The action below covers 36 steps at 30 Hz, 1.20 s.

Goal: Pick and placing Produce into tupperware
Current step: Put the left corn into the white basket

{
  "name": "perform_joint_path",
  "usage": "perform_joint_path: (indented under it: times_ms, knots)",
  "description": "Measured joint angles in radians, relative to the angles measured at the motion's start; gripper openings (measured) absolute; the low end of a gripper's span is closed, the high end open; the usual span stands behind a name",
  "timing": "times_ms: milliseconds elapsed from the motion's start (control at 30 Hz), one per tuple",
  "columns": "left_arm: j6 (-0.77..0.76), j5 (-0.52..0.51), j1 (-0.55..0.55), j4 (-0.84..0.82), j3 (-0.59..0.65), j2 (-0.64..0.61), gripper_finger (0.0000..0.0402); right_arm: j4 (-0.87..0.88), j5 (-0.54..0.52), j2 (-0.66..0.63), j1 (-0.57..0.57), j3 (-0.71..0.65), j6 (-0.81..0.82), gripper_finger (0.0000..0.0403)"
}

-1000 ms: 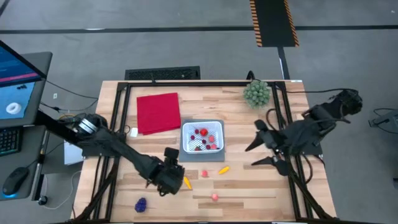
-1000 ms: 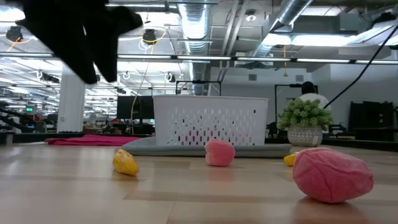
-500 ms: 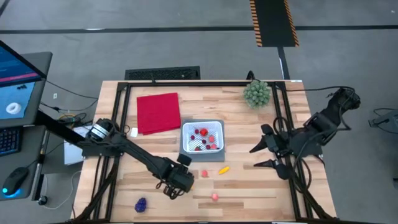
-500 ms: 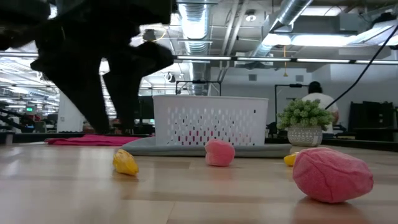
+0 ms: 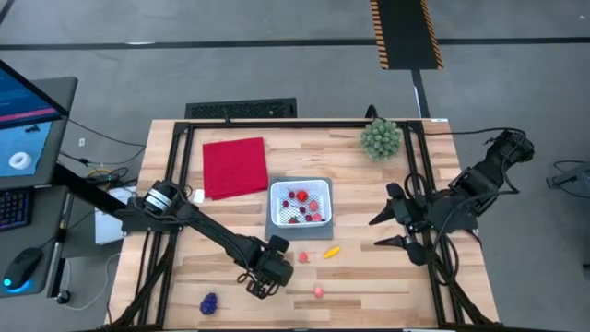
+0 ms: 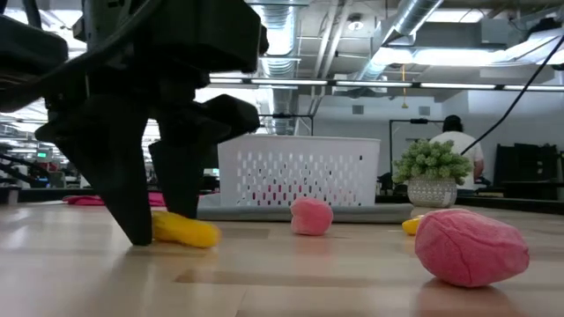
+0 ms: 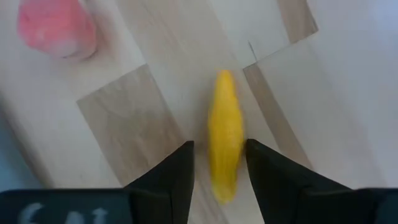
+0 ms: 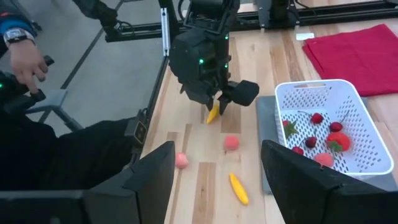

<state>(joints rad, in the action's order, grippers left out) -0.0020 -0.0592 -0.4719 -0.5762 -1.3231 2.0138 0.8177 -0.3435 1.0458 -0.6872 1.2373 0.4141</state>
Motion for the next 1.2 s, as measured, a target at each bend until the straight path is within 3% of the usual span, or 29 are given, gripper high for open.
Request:
perform_joint_path:
  times_ms: [133,433,700,933,1200]
  knots:
    - [0.004,-0.005,0.005,0.006,0.000,0.000,0.0113,0.003,0.000,0.000,0.000,0.000,-0.003,0.0265]
    - [0.021,-0.086,0.011,-0.055,-0.068,-0.005,0.0009,0.013,-0.006,0.000,0.000,0.000,-0.005,0.0265]
    - [0.044,-0.211,0.040,-0.195,-0.143,-0.044,0.0045,0.016,-0.006,0.000,0.000,0.000,-0.013,0.0265]
    - [0.052,-0.325,0.084,-0.228,-0.153,-0.189,0.0044,0.019,-0.006,0.001,0.000,0.001,-0.022,0.0265]
    - [0.042,-0.295,0.196,-0.184,-0.154,-0.373,0.0044,0.016,-0.007,0.001,0.000,0.001,-0.030,0.0265]
